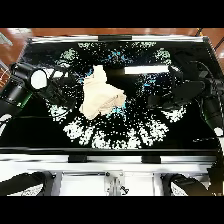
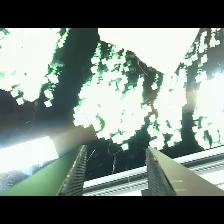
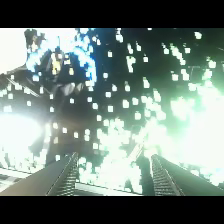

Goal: Fold the shirts.

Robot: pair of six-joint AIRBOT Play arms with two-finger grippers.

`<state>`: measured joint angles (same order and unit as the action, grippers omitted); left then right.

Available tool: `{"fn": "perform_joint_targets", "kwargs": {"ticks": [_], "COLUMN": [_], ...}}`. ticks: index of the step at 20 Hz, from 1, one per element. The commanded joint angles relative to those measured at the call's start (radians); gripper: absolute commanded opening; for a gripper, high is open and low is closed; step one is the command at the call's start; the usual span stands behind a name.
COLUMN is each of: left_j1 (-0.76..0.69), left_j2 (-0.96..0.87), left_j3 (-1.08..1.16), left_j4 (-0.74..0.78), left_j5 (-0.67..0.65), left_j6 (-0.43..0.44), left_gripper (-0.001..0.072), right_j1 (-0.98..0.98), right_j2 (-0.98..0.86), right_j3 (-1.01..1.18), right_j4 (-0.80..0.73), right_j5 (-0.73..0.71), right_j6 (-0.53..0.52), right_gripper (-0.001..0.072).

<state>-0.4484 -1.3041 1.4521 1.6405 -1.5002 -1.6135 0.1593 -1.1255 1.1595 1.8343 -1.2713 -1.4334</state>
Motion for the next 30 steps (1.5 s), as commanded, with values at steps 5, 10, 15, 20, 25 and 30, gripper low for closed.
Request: {"fn": "perform_joint_targets", "kwargs": {"ticks": [5,10,15,20,25,30], "left_j1": [0.000,0.000,0.000,-0.001,0.004,0.056], "left_j2": [-0.001,-0.001,-0.001,-0.003,-0.030,-0.069], "left_j3": [0.001,0.001,0.001,0.001,0.001,-0.142], "left_j4": [0.000,0.000,0.000,-0.001,0.009,-0.029], "left_j5": [0.000,0.000,0.000,0.029,0.131,0.216], "left_j6": [0.000,0.000,0.000,0.000,-0.006,-0.102], "left_gripper": [0.0474,0.0475,0.0475,0.0474,0.0464,0.0632], "right_j1": [0.000,0.000,0.001,0.071,0.124,0.124], "right_j2": [-0.001,-0.001,-0.062,-0.183,-0.195,-0.264], "right_j3": [0.000,0.000,0.000,0.000,0.000,0.000], "right_j4": [0.000,0.014,0.180,0.200,0.199,0.232], "right_j5": [0.011,0.092,0.206,0.221,0.408,0.570], "right_j6": [0.000,-0.001,-0.001,-0.062,-0.037,-0.001], "right_gripper": [0.0580,0.0580,0.0580,0.0580,0.0580,0.0580]}}
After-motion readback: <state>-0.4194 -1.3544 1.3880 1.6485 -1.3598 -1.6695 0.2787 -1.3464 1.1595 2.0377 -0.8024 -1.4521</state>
